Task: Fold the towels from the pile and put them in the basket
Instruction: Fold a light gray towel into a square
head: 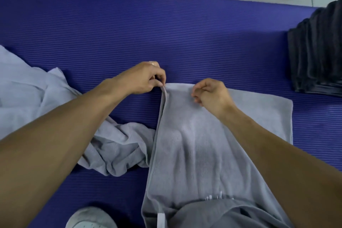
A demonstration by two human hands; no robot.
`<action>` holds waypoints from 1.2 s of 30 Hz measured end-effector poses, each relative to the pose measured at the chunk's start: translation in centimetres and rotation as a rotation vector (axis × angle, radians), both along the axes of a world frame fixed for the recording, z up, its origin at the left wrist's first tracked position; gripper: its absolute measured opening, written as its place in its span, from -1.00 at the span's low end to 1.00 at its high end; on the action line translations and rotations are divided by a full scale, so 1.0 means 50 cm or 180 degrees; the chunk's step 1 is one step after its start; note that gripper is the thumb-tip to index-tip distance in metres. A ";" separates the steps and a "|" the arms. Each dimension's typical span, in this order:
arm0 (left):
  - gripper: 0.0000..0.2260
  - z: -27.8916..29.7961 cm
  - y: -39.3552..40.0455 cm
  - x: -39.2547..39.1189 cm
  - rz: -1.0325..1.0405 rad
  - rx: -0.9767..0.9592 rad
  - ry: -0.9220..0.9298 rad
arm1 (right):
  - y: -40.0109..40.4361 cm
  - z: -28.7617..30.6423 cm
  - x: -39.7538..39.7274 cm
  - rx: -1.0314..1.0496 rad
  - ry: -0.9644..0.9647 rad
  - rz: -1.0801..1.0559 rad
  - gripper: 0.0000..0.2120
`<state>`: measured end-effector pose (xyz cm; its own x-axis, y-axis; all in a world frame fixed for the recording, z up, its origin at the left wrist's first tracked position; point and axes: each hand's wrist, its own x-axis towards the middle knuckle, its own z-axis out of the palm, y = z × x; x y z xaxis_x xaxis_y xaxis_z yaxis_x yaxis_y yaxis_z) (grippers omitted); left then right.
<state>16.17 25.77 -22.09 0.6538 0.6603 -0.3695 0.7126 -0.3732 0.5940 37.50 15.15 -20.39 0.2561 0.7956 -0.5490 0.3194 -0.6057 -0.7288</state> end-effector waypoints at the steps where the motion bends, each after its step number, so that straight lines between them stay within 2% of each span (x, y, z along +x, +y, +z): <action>1: -0.92 -0.002 -0.003 -0.004 0.0041 0.0069 0.0018 | 0.002 -0.002 -0.005 -0.0013 -0.0018 0.0019 -0.81; 3: -0.91 -0.007 -0.009 -0.011 0.0212 0.0100 0.0032 | 0.005 -0.009 -0.013 -0.0088 -0.0032 0.0078 -0.86; 6: -0.91 -0.009 -0.025 -0.009 0.0941 -0.0204 -0.0214 | 0.005 -0.019 -0.025 -0.0202 -0.0041 0.0070 -0.93; 9: -0.74 0.000 -0.032 0.018 0.1560 -0.0608 -0.0365 | 0.003 -0.024 -0.035 -0.0243 -0.0092 0.0037 -0.90; 11: -0.70 0.008 -0.031 0.037 0.1654 -0.0767 -0.0254 | 0.000 -0.026 -0.038 -0.0249 -0.0048 -0.0007 -0.90; 15: -0.84 0.012 -0.020 0.048 0.1460 -0.0849 0.0164 | -0.005 -0.025 -0.029 -0.0249 0.0071 0.0035 -0.86; 20: -0.92 0.015 -0.022 0.023 0.1677 -0.1302 -0.0042 | -0.008 -0.026 -0.017 -0.0258 0.0258 0.0086 -0.82; 24: -0.87 0.009 -0.036 0.012 0.2598 -0.2136 -0.0701 | -0.008 -0.030 -0.014 -0.0266 0.0315 0.0110 -0.82; 26: -0.94 0.012 -0.039 0.014 0.3153 -0.2761 -0.0843 | -0.007 -0.031 -0.012 -0.0270 0.0342 0.0102 -0.82; 28: -0.91 0.014 -0.039 0.021 0.3528 -0.3154 -0.0974 | -0.009 -0.034 -0.012 -0.0252 0.0355 0.0079 -0.83; 30: -0.94 0.013 -0.044 0.030 0.3645 -0.3074 -0.1252 | -0.011 -0.037 -0.013 -0.0216 0.0350 0.0048 -0.83; 34: -0.90 -0.002 -0.069 0.034 0.3205 -0.1695 -0.1379 | -0.014 -0.045 -0.012 -0.0136 0.0329 0.0025 -0.83; 36: -0.95 -0.009 -0.076 0.025 0.3024 -0.1503 -0.1440 | -0.015 -0.048 -0.010 -0.0113 0.0313 0.0041 -0.83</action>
<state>17.44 21.98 -22.52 0.1025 0.8156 -0.5695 0.2733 0.5274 0.8045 37.00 14.42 -22.78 0.1895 0.7781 -0.5989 0.2555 -0.6280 -0.7351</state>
